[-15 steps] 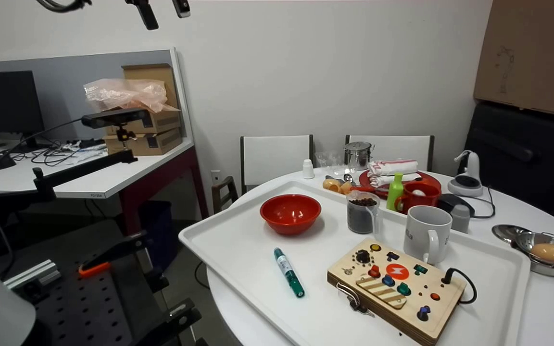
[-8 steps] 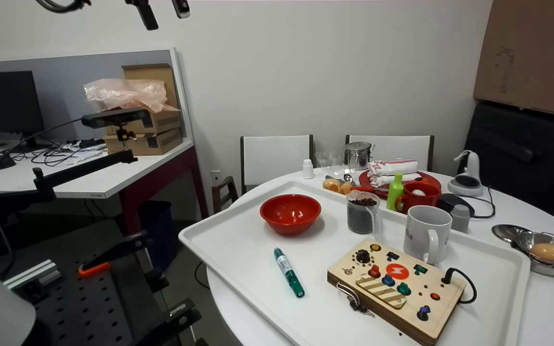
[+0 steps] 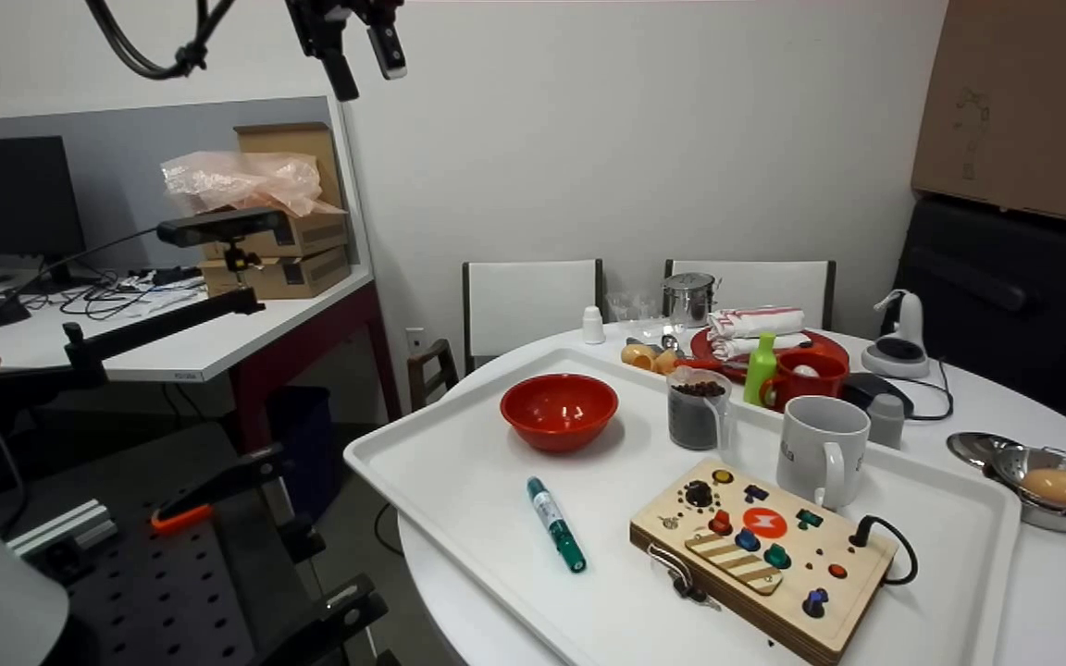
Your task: Press down on the yellow button
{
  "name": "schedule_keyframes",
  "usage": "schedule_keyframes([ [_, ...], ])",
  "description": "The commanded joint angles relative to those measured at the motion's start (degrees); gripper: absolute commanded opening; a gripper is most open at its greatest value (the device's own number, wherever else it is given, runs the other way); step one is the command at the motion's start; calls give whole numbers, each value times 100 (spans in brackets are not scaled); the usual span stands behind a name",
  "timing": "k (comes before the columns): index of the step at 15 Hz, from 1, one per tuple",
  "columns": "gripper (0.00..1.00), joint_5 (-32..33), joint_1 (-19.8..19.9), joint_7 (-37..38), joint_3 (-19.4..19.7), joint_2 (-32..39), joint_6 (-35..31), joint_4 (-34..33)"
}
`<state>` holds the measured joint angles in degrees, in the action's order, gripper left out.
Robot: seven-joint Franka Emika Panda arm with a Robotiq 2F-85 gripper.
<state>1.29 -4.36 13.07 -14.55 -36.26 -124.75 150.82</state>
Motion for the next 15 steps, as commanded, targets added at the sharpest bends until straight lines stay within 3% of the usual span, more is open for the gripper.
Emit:
schedule_keyframes([
  [1, 100, 498, 538, 511, 45, 811, -302, -207],
  [5, 100, 993, 1040, 672, 379, 1477, -336, -334],
  [7, 100, 936, 887, 548, 476, 1227, -301, -143],
  [15, 100, 1219, 976, 482, 637, 1720, -554, -286],
])
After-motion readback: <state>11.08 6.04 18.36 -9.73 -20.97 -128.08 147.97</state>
